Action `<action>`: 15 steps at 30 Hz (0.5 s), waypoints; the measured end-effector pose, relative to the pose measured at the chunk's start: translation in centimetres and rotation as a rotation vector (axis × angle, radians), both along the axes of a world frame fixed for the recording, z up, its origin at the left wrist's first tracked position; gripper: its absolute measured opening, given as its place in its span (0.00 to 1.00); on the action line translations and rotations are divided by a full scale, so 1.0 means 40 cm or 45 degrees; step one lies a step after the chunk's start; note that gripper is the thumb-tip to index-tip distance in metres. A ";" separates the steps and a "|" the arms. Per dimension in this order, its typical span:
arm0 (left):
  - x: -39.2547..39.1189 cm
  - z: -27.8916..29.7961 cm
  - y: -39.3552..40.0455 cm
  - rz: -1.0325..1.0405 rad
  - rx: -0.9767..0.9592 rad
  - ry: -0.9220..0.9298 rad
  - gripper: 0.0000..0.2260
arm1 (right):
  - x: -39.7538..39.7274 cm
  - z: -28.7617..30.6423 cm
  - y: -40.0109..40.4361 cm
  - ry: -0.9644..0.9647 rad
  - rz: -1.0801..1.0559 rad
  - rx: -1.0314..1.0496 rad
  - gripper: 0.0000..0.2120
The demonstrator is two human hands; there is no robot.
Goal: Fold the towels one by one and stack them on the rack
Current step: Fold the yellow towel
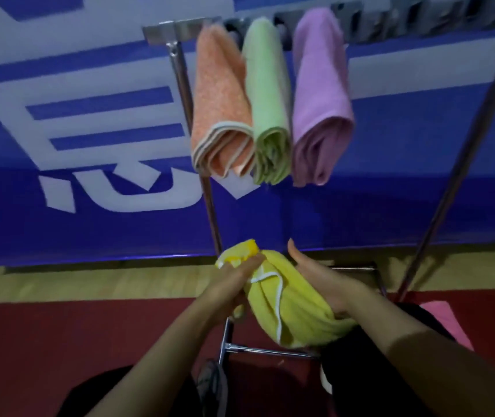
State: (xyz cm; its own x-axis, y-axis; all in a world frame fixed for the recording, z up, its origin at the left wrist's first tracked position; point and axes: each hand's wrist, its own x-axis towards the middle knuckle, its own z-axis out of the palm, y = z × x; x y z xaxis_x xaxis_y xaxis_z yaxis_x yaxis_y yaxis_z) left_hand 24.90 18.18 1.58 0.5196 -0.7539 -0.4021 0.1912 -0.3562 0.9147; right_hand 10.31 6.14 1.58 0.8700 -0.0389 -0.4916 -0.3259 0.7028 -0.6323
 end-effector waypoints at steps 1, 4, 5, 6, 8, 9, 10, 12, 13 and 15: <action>0.035 -0.012 0.011 0.071 0.010 0.030 0.20 | 0.023 -0.014 -0.007 0.008 -0.014 -0.171 0.40; 0.135 -0.060 0.038 0.133 0.089 0.170 0.34 | 0.108 -0.026 -0.028 -0.022 -0.031 -0.403 0.19; 0.168 -0.085 0.034 0.139 0.108 0.203 0.37 | 0.136 -0.033 -0.040 -0.063 -0.084 -0.431 0.13; 0.192 -0.099 0.028 0.158 0.095 0.238 0.38 | 0.165 -0.036 -0.051 -0.084 -0.161 -0.463 0.10; 0.227 -0.113 -0.011 0.209 0.038 0.261 0.40 | 0.229 -0.053 -0.079 -0.096 -0.300 -0.496 0.10; 0.246 -0.121 -0.036 0.205 0.007 0.287 0.43 | 0.257 -0.057 -0.092 -0.083 -0.374 -0.516 0.10; 0.255 -0.120 -0.051 0.176 -0.035 0.333 0.45 | 0.282 -0.060 -0.106 -0.075 -0.430 -0.510 0.11; 0.261 -0.091 -0.055 0.057 -0.096 0.361 0.41 | 0.325 -0.065 -0.135 -0.051 -0.500 -0.533 0.15; 0.260 -0.074 -0.054 -0.042 -0.118 0.333 0.38 | 0.341 -0.070 -0.150 -0.039 -0.515 -0.560 0.16; 0.279 -0.068 -0.048 -0.121 -0.143 0.167 0.32 | 0.364 -0.073 -0.172 -0.021 -0.542 -0.601 0.16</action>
